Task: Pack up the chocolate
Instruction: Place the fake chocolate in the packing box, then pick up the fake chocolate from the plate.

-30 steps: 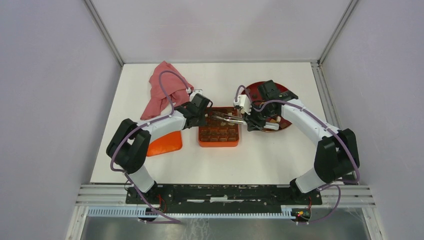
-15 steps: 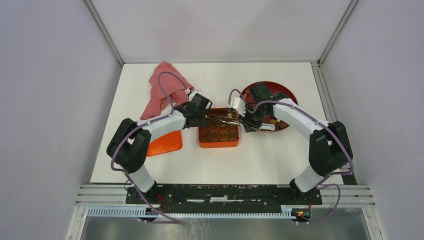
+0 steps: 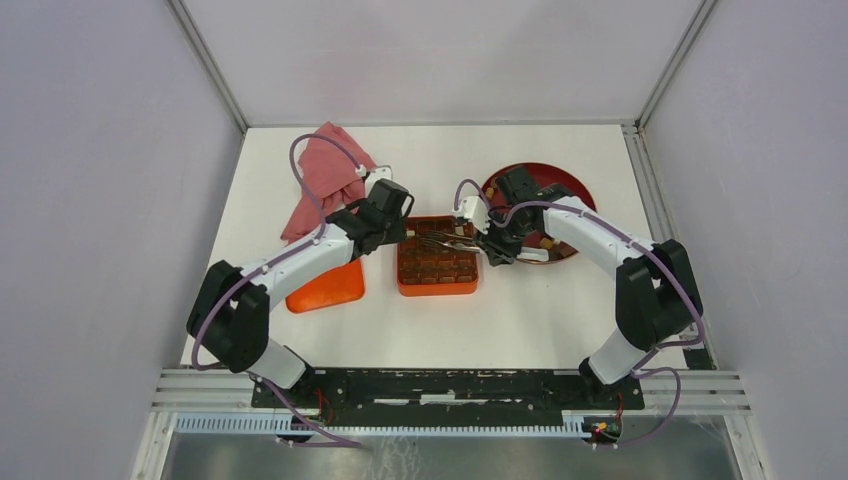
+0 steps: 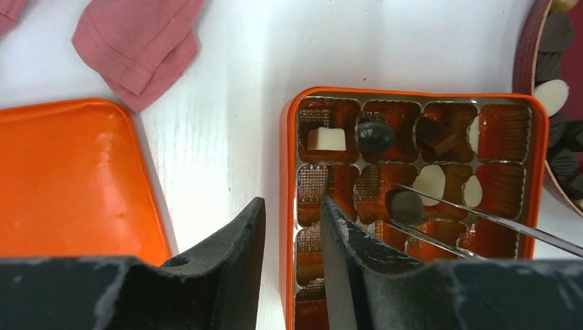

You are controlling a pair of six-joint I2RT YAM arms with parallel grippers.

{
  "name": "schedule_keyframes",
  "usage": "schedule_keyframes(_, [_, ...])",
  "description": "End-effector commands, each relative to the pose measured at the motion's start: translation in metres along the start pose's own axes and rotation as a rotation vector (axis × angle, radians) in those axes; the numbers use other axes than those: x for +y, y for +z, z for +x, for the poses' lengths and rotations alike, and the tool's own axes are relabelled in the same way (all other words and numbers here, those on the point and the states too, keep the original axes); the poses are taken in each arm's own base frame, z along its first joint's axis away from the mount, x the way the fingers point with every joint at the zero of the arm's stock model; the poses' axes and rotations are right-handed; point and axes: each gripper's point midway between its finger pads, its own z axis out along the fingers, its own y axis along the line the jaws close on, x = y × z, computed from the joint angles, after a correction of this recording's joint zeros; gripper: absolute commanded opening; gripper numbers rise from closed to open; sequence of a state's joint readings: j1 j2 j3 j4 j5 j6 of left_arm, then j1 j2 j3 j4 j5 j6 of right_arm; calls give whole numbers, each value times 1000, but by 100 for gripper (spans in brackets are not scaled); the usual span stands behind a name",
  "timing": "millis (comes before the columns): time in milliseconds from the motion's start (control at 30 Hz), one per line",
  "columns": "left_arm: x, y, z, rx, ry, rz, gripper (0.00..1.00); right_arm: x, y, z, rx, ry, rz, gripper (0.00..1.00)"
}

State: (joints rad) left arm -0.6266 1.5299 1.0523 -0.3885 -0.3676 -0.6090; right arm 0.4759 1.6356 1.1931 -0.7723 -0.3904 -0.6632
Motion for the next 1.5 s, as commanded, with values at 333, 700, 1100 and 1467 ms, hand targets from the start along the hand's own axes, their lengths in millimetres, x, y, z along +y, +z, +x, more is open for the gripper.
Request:
schedule_keyframes(333, [-11, -41, -52, -141, -96, 63, 41, -6, -21, -36, -110, -11, 19, 39])
schedule_keyframes(700, [-50, -92, -105, -320, -135, 331, 74, -45, -83, -5, -250, 177, 118, 38])
schedule_keyframes(1100, [-93, -134, -128, -356, -143, 604, 100, -83, -138, 104, -171, 468, 400, 38])
schedule_keyframes(1467, [-87, -146, -95, -305, -145, 693, 98, -32, -116, 129, -108, 402, 309, 38])
